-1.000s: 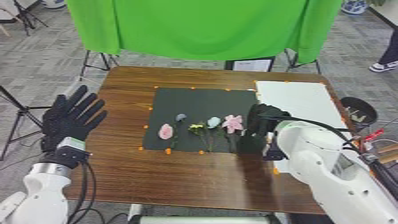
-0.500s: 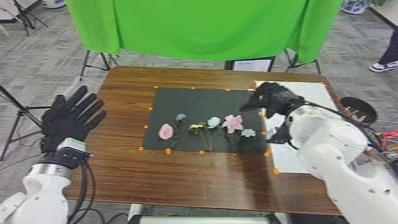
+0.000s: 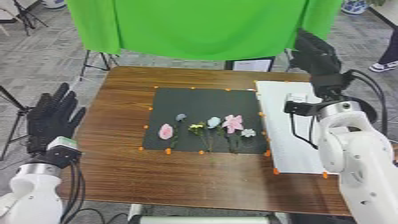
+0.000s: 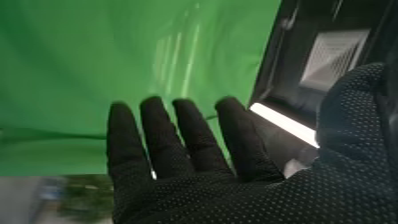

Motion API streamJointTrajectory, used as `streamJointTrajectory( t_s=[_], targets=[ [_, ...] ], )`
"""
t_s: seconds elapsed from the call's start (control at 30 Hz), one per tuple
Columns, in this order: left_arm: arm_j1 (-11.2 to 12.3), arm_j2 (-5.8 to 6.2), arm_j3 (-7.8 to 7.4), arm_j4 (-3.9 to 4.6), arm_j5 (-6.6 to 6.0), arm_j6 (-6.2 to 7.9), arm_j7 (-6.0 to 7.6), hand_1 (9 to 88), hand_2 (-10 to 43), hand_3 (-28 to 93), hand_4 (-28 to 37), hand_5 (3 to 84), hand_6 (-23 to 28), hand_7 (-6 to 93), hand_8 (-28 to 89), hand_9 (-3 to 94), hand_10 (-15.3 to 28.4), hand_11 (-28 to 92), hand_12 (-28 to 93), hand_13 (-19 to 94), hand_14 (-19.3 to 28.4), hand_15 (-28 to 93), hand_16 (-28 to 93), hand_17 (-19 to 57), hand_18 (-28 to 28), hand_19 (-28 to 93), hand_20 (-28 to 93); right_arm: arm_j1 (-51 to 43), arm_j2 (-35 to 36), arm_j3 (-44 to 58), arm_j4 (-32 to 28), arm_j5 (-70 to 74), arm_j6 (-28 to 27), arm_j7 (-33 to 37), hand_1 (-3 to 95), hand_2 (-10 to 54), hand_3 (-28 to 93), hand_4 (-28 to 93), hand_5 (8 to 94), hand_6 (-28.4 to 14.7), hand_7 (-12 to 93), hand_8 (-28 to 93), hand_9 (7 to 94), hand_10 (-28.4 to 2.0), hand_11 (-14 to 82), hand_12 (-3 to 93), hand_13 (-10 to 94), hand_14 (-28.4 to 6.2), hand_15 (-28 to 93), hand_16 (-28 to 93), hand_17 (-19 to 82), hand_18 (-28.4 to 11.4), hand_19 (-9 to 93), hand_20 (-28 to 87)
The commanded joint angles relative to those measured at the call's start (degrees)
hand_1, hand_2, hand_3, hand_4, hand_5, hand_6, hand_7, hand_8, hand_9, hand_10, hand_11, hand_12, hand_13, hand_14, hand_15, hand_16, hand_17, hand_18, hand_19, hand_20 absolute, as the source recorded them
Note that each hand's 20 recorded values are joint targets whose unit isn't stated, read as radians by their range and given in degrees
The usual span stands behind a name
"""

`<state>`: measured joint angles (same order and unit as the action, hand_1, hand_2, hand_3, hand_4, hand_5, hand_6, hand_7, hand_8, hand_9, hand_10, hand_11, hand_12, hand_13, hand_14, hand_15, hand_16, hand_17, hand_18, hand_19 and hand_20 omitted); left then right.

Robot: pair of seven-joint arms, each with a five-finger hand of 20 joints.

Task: Arrange flowers

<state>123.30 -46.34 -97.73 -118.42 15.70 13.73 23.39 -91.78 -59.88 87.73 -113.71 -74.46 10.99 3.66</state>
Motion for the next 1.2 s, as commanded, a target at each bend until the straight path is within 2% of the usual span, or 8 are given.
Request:
streamJointTrajectory(
  t_s=[0.03,0.17,0.23,0.27,0.3,0.4,0.5,1.2],
  targets=[
    [0.8,0.15,-1.03,-0.04,0.79,-0.26,0.31,22.5,12.4,69,-28.3,33.2,6.9,3.4,-6,20.0,10.0,3,9,4,3.0,6,-10,-6.7,4.1,15,6,-3.7,-1.5,2.2,-0.1,22.5,-5.2,-0.6,2.8,9.0,74,-28,24.9,-5.7,6,-10,27.7,-16.6,1.1,9.3,24,-15.6,2,18,15,-16.8,21,17],
    [0.0,0.32,-0.54,0.18,0.76,0.31,-0.11,22.2,12.5,69,-28.3,32.3,6.6,3.1,-6,18.3,9.7,2,9,2,2.5,5,-11,-7.4,3.8,14,6,-4.3,-1.4,3.0,-0.3,22.5,-6.0,0.2,3.4,8.3,75,-28,26.3,-5.7,7,-10,27.6,-16.7,1.3,9.0,23,-15.6,2,18,14,-16.9,21,17],
    [0.7,0.35,-0.89,-0.24,0.51,0.19,0.16,22.2,12.3,69,-28.3,31.7,6.6,3.0,-6,17.1,9.7,1,9,1,2.2,4,-11,-7.5,3.7,13,6,-4.5,-1.6,3.1,-0.4,22.6,-5.9,0.1,3.9,8.2,75,-28,27.3,-5.6,7,-10,27.7,-16.7,1.4,9.0,23,-15.7,2,18,14,-16.9,21,17],
    [0.7,0.27,-0.98,-0.24,0.84,-0.01,-0.18,22.4,12.3,69,-28.3,31.6,6.6,3.1,-5,16.9,9.5,1,9,1,2.0,4,-11,-7.5,3.6,13,6,-4.7,-1.5,3.1,-0.6,22.4,-5.4,0.1,4.0,8.2,75,-28,27.4,-5.6,7,-10,27.7,-16.7,1.4,9.0,23,-15.8,3,18,14,-17.0,21,17],
    [0.0,0.40,-0.55,0.33,0.80,-0.40,-0.11,22.4,12.2,69,-28.3,31.5,6.6,3.1,-5,16.6,9.5,1,9,1,1.8,4,-11,-7.6,3.6,13,6,-5.0,-1.7,3.4,-0.8,22.3,-5.7,0.1,4.1,8.2,75,-28,27.7,-5.5,7,-10,27.7,-16.7,1.5,9.0,23,-15.9,3,18,14,-17.0,21,17],
    [0.0,0.51,-0.59,0.36,0.86,-0.58,-0.03,22.5,12.2,69,-28.3,31.5,6.7,3.0,-5,16.4,9.4,0,10,1,1.8,3,-11,-7.6,3.5,12,7,-5.6,-1.9,4.0,-1.1,22.0,-5.8,0.3,5.3,6.0,76,-28,28.1,-5.4,7,-9,27.7,-16.8,1.5,9.1,23,-16.2,3,18,14,-17.0,21,17],
    [0.9,0.30,-1.54,0.33,0.46,-1.90,-0.02,22.5,11.9,69,-28.3,32.2,7.1,3.5,-5,18.1,10.3,1,11,3,3.3,4,-10,-7.5,4.7,14,7,-5.3,-1.8,3.6,-0.9,21.8,-5.9,0.2,6.1,4.1,76,-28,28.1,-5.2,8,-9,27.7,-16.9,1.4,9.2,23,-16.2,3,19,14,-17.0,21,17],
    [1.0,0.37,-1.70,0.17,0.73,-2.24,0.31,22.6,11.6,70,-28.3,34.4,7.8,3.9,-5,21.2,11.8,4,10,6,6.0,7,-9,-6.6,6.8,18,6,-4.9,-1.6,3.0,-1.1,21.6,-6.7,1.0,9.5,1.1,76,-27,30.5,-5.3,8,-9,28.8,-17.1,1.6,10.2,24,-16.3,3,19,14,-17.1,22,18]
  ],
)
